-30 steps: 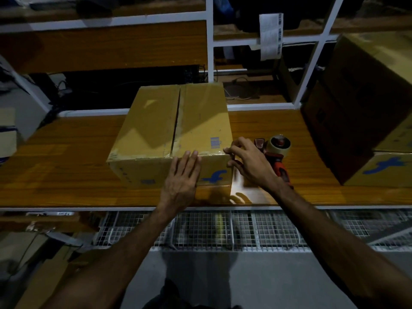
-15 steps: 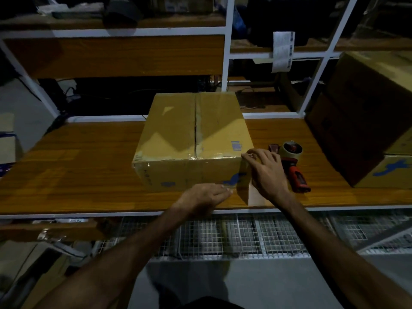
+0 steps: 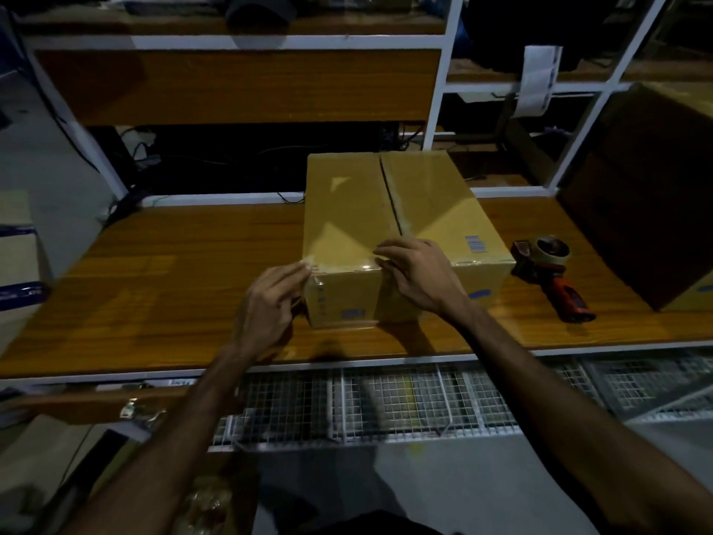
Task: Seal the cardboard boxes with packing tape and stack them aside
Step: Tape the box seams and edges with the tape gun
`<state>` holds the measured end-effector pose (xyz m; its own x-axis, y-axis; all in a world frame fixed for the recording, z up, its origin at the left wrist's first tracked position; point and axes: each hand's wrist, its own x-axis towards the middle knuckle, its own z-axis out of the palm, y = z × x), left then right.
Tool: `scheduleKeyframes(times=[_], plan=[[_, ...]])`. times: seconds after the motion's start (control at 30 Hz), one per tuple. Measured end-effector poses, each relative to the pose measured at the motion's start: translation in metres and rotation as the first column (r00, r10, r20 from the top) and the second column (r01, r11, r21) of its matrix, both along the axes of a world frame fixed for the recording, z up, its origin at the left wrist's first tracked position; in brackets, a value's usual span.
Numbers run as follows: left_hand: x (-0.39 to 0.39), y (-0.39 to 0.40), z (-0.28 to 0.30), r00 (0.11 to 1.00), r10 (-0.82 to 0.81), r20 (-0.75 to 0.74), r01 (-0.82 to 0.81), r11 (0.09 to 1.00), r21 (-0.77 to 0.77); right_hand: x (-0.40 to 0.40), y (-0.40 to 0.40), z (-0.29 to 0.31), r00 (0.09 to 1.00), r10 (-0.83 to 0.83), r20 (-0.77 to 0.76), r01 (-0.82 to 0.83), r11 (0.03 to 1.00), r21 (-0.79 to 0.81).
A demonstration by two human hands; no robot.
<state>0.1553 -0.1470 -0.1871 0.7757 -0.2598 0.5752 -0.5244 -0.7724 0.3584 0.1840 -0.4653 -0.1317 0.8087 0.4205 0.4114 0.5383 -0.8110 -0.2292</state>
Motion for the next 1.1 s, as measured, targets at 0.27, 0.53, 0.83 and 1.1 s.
scheduleKeyframes(times=[0.27, 0.53, 0.83, 1.1], plan=[[0.016, -0.003, 0.000, 0.990, -0.128, 0.055, 0.130, 0.991, -0.026, 0.012, 0.024, -0.008, 0.991, -0.100, -0.084, 0.099, 0.995, -0.011], [0.028, 0.016, 0.003, 0.925, -0.324, 0.201, 0.250, 0.913, 0.322, 0.005, 0.024, -0.021, 0.994, -0.105, -0.039, 0.106, 0.994, 0.027], [0.046, 0.034, 0.014, 0.818, -0.529, 0.225, 0.369, 0.784, 0.499, 0.002, 0.021, -0.032, 0.996, -0.084, 0.030, 0.085, 0.996, -0.028], [0.031, 0.003, -0.007, 0.938, -0.256, 0.234, 0.273, 0.961, -0.041, 0.000, 0.026, -0.028, 0.999, -0.043, 0.023, 0.043, 0.999, -0.006]])
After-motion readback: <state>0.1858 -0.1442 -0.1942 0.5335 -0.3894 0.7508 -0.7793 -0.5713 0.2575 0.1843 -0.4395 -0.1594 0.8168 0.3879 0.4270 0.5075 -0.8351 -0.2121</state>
